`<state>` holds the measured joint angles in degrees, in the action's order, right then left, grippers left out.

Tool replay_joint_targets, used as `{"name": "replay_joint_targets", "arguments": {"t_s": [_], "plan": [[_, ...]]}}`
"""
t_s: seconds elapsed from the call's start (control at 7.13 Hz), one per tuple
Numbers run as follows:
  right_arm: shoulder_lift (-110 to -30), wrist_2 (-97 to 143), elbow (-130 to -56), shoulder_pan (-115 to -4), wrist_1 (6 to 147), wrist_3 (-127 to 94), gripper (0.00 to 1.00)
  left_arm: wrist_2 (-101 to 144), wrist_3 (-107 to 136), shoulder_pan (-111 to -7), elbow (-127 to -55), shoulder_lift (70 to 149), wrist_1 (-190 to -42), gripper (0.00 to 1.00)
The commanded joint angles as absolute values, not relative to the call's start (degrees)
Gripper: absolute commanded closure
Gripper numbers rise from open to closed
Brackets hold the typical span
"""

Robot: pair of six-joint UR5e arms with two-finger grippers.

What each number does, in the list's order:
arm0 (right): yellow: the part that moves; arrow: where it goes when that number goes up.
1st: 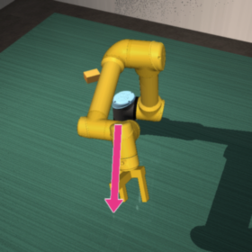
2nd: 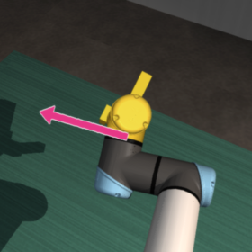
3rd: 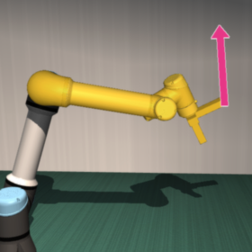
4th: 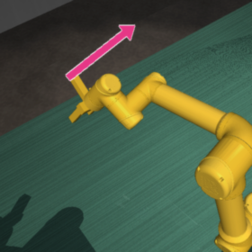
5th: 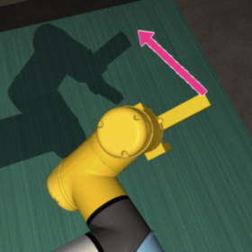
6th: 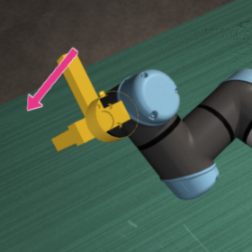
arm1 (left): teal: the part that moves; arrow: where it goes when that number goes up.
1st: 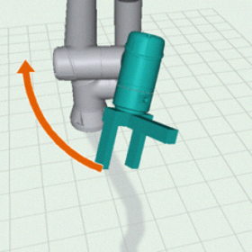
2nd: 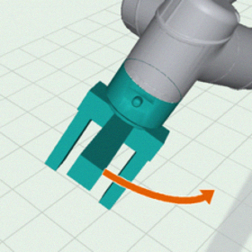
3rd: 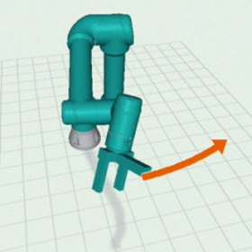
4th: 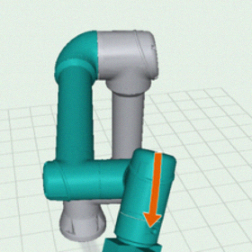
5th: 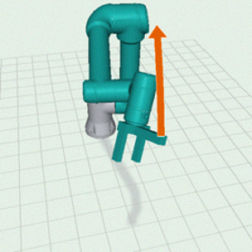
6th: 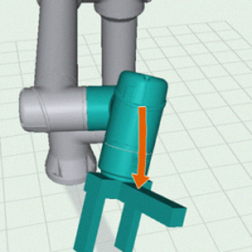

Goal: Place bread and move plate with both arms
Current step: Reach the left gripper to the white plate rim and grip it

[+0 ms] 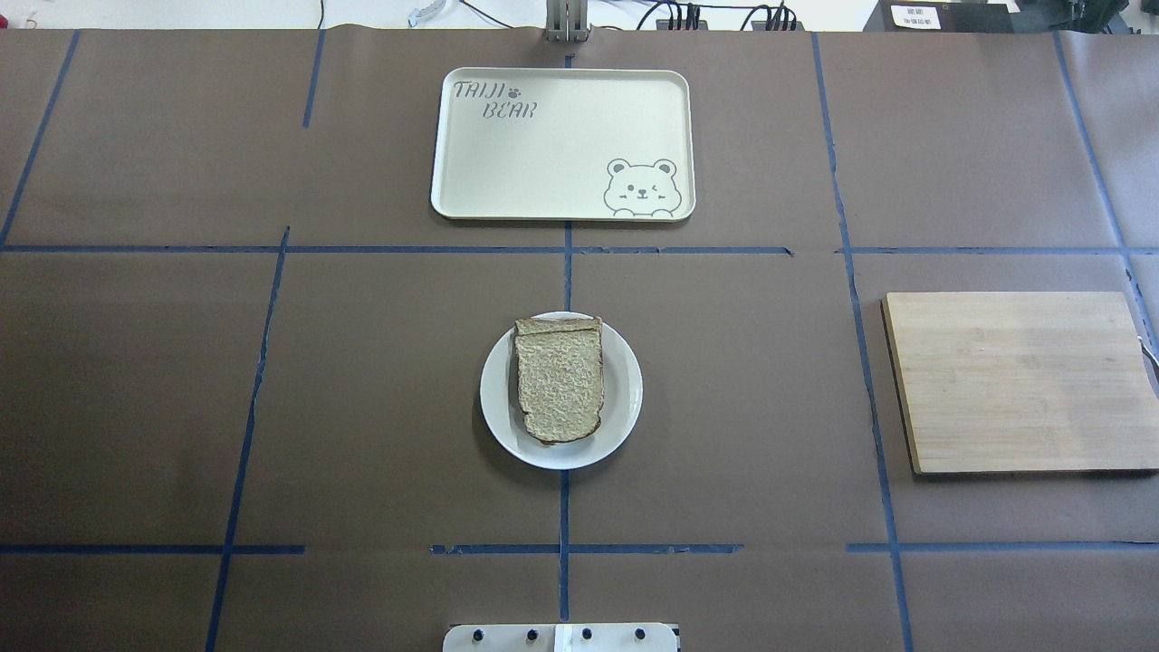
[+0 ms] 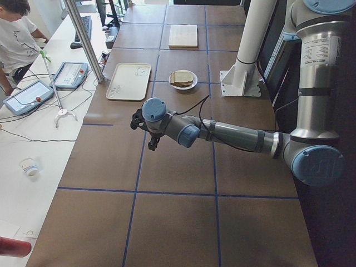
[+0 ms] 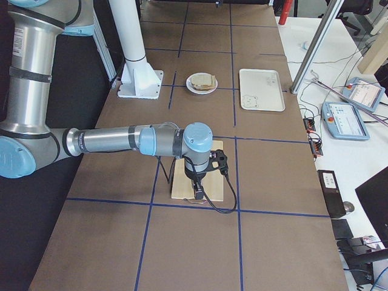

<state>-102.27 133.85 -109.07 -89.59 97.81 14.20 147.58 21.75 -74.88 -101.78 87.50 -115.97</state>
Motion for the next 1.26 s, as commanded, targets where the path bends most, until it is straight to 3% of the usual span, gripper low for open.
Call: {"name": "replay_joint_targets", "arguments": {"t_s": [0.0, 0.28, 1.12], "plan": [[-102.3, 134.03, -108.9, -89.74, 97.47, 13.01, 0.0, 142.17, 50.59, -62.55, -101.08, 88.15, -135.88, 0.0], [-102.3, 134.03, -108.9, -89.65, 97.47, 13.1, 0.0, 130.57, 66.73, -50.41, -100.99, 92.78, -141.85, 0.0], [-102.3, 134.03, -108.9, -89.65, 97.47, 13.01, 0.0, 102.43, 95.33, -26.57, -100.46, 103.61, -147.04, 0.0]]}}
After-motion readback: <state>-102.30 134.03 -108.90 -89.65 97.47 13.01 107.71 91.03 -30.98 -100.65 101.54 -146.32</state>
